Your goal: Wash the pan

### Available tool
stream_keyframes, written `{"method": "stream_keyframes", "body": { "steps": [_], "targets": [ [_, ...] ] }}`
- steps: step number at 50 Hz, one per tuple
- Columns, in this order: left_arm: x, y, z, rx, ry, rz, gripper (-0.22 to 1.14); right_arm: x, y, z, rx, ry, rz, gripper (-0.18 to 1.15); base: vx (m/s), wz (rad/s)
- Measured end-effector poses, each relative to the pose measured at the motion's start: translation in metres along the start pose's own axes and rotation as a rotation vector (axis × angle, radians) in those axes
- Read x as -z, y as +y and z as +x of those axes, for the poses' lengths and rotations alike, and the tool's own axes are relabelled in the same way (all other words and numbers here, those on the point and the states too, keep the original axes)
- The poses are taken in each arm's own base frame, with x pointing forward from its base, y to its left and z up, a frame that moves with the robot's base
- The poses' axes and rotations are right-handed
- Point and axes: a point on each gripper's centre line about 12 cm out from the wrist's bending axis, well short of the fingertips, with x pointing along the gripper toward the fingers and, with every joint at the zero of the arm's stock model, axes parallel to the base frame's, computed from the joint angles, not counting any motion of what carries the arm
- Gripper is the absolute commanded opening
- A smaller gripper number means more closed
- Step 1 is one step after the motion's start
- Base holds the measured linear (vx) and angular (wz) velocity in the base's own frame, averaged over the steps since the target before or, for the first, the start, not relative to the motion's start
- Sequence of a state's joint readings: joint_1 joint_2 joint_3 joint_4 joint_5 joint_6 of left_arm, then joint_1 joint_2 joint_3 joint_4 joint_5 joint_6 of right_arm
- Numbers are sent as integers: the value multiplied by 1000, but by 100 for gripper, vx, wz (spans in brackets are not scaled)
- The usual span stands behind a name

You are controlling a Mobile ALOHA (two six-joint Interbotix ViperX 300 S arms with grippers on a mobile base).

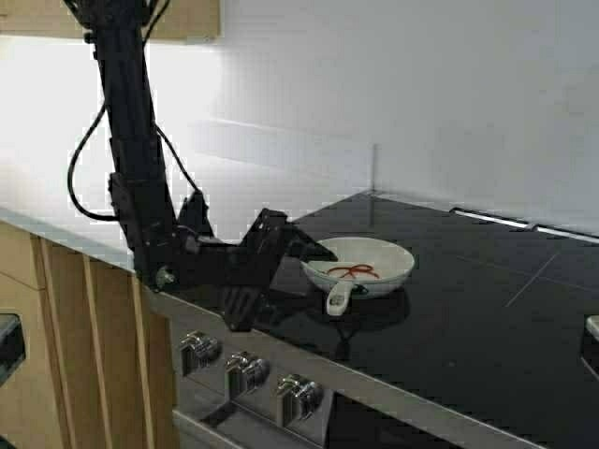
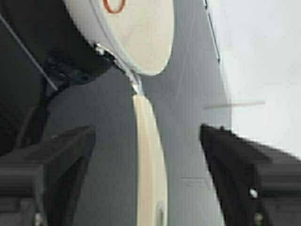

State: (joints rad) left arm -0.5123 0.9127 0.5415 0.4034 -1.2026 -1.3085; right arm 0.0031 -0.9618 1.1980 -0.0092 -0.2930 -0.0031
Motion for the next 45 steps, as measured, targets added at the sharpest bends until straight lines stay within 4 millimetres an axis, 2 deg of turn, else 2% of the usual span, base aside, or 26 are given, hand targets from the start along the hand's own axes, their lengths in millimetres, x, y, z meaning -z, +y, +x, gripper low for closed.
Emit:
{"method": "stream_keyframes", "body": {
  "steps": [22,36,41,45],
  "targets": [
    [22,4,32,47,53,-70,99,1,0,0,2,2,1,8,0,0],
    [33,2,43,74,75,-83,98,1,0,0,0,2,2,8,0,0],
    [33,-2,45,98,76,-84,88,1,0,0,0,2,2,8,0,0],
    [32,-4,46,114,72,-102,67,1,0,0,2,2,0,8,0,0]
  ]
}}
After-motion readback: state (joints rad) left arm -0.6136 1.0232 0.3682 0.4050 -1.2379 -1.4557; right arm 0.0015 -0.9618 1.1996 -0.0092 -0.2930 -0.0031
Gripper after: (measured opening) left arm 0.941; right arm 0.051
